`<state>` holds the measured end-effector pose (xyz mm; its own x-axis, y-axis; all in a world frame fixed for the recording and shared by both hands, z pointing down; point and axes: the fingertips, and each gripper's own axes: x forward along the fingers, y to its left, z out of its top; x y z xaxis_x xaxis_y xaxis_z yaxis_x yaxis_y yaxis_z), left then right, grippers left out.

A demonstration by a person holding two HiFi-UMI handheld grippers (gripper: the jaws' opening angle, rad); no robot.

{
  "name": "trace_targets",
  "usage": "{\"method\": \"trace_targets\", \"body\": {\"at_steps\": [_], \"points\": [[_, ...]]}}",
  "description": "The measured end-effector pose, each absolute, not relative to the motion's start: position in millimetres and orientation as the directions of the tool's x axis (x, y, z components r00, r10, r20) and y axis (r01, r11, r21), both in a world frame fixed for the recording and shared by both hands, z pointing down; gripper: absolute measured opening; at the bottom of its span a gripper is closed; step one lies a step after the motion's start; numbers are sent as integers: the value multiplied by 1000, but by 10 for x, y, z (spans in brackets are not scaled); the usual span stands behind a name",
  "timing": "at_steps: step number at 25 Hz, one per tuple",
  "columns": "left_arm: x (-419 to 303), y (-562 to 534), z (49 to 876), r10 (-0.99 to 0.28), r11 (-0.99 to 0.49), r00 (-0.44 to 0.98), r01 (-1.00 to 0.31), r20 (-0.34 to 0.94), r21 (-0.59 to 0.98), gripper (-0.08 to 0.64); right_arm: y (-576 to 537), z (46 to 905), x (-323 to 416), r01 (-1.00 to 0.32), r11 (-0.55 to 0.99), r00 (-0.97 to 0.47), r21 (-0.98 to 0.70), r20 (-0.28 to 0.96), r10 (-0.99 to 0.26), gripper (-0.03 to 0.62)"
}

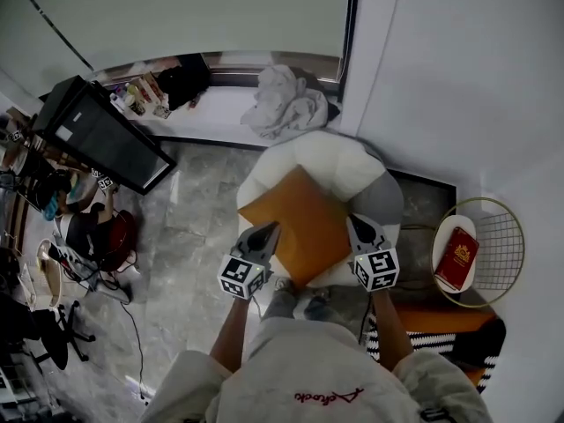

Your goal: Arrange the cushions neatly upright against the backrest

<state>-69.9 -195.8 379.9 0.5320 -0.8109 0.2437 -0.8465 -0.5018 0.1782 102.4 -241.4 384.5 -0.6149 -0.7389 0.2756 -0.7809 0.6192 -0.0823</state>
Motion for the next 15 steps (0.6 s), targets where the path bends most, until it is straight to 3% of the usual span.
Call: {"method": "trace_targets", "body": {"at_steps": [15], "points": [[-1270, -2340, 4715, -793, -437, 508, -859, 338, 267, 32, -2728, 4910, 707, -796, 587, -587, -151, 428, -687, 27]]}}
